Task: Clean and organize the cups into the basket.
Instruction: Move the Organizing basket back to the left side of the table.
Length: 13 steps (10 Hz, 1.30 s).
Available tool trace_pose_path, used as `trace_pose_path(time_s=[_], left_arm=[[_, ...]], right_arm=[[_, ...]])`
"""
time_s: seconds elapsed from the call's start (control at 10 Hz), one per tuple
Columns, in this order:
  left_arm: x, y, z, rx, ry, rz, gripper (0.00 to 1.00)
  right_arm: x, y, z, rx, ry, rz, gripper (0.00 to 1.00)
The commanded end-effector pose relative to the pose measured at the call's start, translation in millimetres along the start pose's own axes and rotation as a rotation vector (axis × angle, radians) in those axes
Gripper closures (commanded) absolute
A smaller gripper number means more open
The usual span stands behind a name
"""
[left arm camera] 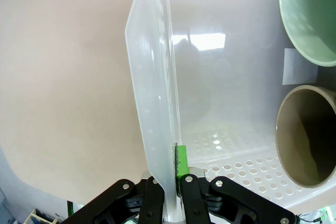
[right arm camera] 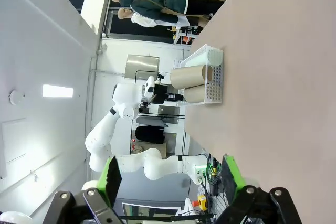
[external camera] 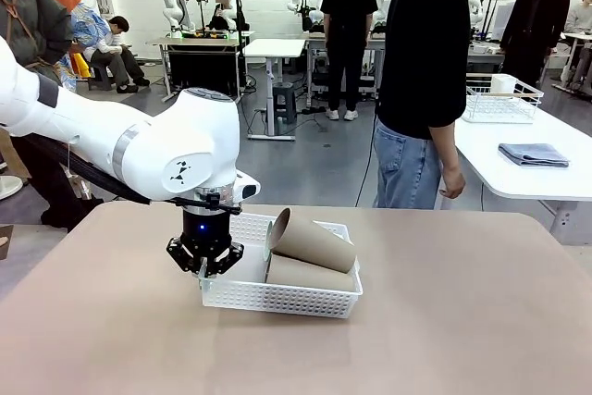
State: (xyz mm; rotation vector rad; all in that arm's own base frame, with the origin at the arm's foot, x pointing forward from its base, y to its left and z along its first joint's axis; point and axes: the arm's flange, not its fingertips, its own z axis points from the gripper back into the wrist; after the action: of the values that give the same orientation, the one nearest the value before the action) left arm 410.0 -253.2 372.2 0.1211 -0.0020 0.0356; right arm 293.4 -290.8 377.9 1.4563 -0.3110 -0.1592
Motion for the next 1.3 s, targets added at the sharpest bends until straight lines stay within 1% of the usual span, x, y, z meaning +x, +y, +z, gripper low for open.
trace_pose_path(time_s=[0.0,0.2,0.3,0.4,0.6,0.7,0.9,1.0,1.2], left_arm=[[0,-5,1,-0.01,0.001,0.0,0.96],[0,0,0,0.0,0.0,0.0,0.96],[4,23,-5,0.024,0.021,-0.017,0.96],[5,53,-9,0.049,0.003,-0.041,0.96],[3,105,-8,0.095,-0.029,-0.047,0.96],[1,134,-4,0.112,-0.065,-0.055,0.96],[-2,180,1,0.092,-0.101,-0.039,0.96],[0,200,1,0.084,-0.11,-0.01,0.96],[4,242,-2,0.074,-0.104,0.038,0.96]], right_arm=[[0,1,1,0.004,-0.008,0.006,0.0],[0,1,1,0.004,-0.008,0.006,0.0],[0,1,1,0.004,-0.008,0.006,0.0],[0,1,1,0.004,-0.008,0.006,0.0],[0,1,1,0.004,-0.008,0.006,0.0],[0,1,1,0.004,-0.008,0.006,0.0],[0,1,1,0.004,-0.008,0.006,0.0],[0,1,1,0.004,-0.008,0.006,0.0],[0,1,1,0.004,-0.008,0.006,0.0]])
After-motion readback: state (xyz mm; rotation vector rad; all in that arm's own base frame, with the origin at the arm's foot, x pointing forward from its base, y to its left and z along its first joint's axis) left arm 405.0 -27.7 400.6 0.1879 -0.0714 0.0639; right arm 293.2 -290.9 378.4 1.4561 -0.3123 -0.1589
